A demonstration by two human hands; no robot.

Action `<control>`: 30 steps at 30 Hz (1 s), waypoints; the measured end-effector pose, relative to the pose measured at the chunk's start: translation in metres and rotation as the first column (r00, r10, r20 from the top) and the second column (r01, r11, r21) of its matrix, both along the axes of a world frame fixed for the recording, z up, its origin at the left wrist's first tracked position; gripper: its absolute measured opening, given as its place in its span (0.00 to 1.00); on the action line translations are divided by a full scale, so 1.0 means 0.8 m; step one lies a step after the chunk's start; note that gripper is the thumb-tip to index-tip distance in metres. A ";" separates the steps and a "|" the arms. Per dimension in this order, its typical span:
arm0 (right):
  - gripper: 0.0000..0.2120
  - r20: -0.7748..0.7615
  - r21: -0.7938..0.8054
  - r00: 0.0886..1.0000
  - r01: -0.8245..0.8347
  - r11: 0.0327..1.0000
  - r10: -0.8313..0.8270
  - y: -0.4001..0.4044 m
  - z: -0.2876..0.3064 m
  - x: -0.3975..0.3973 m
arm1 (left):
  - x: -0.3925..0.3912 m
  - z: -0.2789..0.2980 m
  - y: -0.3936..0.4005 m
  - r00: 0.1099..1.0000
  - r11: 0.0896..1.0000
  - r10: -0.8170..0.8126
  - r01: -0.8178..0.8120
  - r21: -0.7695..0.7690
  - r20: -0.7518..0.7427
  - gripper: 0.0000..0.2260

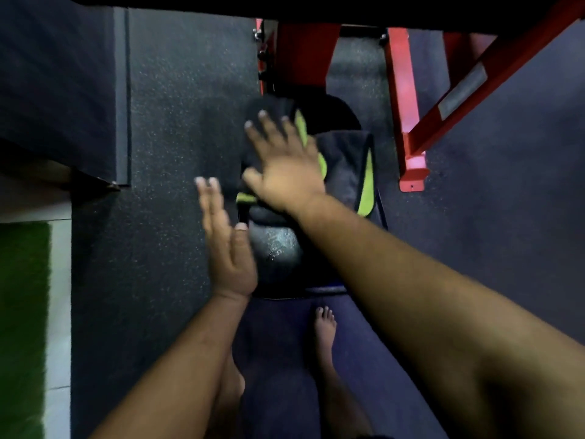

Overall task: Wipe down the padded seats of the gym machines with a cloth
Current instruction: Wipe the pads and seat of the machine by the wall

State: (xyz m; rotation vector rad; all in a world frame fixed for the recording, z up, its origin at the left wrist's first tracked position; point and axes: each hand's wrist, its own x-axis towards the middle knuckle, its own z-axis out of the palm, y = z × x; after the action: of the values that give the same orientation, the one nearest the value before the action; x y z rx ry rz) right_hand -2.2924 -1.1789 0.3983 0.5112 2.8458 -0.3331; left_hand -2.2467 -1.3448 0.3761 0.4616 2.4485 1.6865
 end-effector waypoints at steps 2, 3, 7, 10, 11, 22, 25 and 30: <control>0.39 -0.069 -0.017 0.991 -0.118 0.993 0.117 -0.048 0.003 0.053 | -0.001 0.003 -0.030 0.991 0.993 0.117 -0.117 -0.003 0.062 0.32; 0.39 -0.086 -0.028 0.982 -0.172 0.985 0.169 -0.068 0.007 0.081 | 0.001 0.007 -0.044 0.987 0.990 0.140 -0.138 -0.023 0.085 0.31; 0.47 -0.063 0.014 0.927 -0.369 0.929 0.369 -0.083 0.009 0.176 | 0.025 0.018 -0.072 0.988 0.981 -0.024 0.053 -0.188 0.152 0.31; 0.54 0.004 0.080 0.862 -0.505 0.859 0.506 -0.036 0.011 0.235 | 0.050 0.020 -0.067 0.943 0.802 -0.293 0.331 -0.496 0.156 0.33; 0.54 0.023 0.087 0.853 -0.522 0.849 0.522 -0.016 0.012 0.253 | 0.059 0.019 -0.064 0.912 0.699 -0.376 0.396 -0.596 0.165 0.34; 0.41 0.117 -0.147 0.946 0.317 0.937 -0.301 -0.016 0.131 0.340 | 0.094 0.158 -0.038 0.799 0.480 -0.349 0.601 -0.639 0.489 0.33; 0.39 0.052 -0.349 0.942 0.328 0.878 -0.331 -0.052 0.193 0.351 | 0.109 0.211 -0.031 0.740 0.693 -0.298 0.602 -0.396 0.603 0.31; 0.38 -0.064 -0.481 0.946 0.250 0.840 -0.318 -0.070 0.254 0.360 | 0.123 0.276 -0.024 0.517 0.730 -0.492 0.684 0.008 0.701 0.23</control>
State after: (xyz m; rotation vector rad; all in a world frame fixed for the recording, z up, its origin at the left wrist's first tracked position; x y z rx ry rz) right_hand -2.0046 -1.2351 0.6013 0.8306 2.6649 -1.1211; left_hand -2.1484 -1.3638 0.5967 0.4779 1.6499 0.9497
